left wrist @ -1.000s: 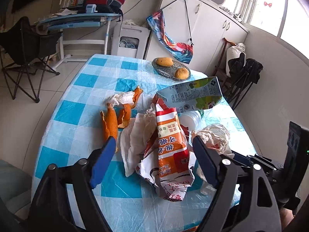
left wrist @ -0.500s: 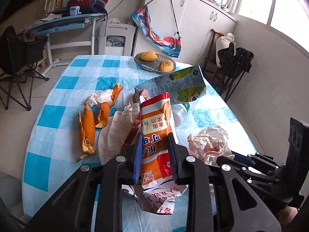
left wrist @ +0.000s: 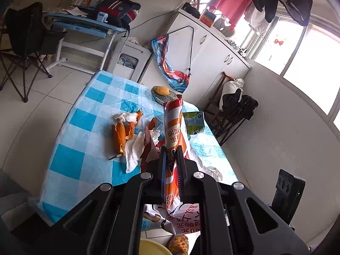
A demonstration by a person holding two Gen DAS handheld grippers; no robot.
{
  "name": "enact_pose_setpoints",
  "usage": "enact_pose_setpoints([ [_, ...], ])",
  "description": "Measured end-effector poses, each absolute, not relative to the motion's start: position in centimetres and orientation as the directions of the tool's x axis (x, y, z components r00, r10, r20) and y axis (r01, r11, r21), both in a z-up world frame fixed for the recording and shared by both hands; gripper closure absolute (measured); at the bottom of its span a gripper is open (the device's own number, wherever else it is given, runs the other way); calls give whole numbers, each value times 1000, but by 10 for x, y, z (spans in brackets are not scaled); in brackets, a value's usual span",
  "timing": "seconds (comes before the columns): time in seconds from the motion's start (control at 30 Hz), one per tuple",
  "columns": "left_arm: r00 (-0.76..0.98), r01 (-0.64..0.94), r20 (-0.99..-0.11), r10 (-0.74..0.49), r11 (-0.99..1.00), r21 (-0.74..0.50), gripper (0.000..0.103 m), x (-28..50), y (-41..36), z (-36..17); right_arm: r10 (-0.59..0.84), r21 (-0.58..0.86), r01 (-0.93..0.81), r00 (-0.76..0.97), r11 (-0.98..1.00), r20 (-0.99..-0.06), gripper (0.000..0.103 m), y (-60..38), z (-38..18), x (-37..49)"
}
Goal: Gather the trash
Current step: 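Carry the wrapper and tissue to the yellow bucket and open both grippers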
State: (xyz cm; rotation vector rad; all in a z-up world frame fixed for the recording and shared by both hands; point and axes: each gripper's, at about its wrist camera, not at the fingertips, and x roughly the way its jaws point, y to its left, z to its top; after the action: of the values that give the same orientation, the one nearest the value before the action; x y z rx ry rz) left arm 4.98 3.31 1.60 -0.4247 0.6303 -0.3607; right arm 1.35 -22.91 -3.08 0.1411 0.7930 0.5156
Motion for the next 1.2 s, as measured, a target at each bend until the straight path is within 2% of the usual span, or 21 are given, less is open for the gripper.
enact_pose_setpoints([
  [0.1,755,179,-494,-432,860,-478,94,30,41,13,516,289,-458,513,840,-686,79,-204,-42,-9],
  [0.23,746,177,-517,-420,873,-454,94,6,40,8,434,161,-553,407,817,-804,77,-161,-71,-38],
  [0.27,744,177,-521,-417,876,-448,94,-1,40,6,405,133,-566,387,814,-828,75,-154,-80,-43],
  [0.33,741,176,-534,-407,885,-431,94,-11,38,4,345,88,-566,366,820,-864,59,-147,-93,-48],
  [0.43,728,167,-569,-382,904,-393,94,-25,33,0,299,52,-502,427,864,-853,40,-157,-90,-45],
  [0.5,707,158,-605,-365,916,-368,94,-28,29,-6,289,71,-417,489,906,-823,34,-175,-80,-37],
  [0.6,625,135,-699,-348,930,-342,94,-32,17,-26,289,142,-293,551,945,-783,33,-203,-71,-28],
  [0.67,505,138,-788,-353,934,-330,93,-34,1,-51,286,174,-242,581,955,-762,32,-214,-67,-23],
  [0.73,384,153,-856,-347,938,-312,87,-38,-15,-78,289,194,-220,593,956,-751,32,-218,-67,-21],
  [0.8,336,177,-886,-321,945,-275,83,-42,-26,-87,293,203,-217,588,955,-754,31,-219,-68,-18],
  [0.87,360,195,-877,-318,945,-263,70,-44,-28,-81,294,198,-223,586,954,-755,31,-218,-69,-20],
  [0.9,380,186,-870,-315,947,-261,54,-45,-26,-78,295,195,-228,587,954,-754,30,-217,-67,-23],
  [0.93,396,174,-864,-311,949,-262,49,-45,-22,-76,297,194,-233,589,953,-751,30,-217,-67,-26],
  [1.2,415,154,-854,-314,949,-274,49,-42,-15,-71,320,221,-236,587,946,-744,28,-216,-62,-24],
])
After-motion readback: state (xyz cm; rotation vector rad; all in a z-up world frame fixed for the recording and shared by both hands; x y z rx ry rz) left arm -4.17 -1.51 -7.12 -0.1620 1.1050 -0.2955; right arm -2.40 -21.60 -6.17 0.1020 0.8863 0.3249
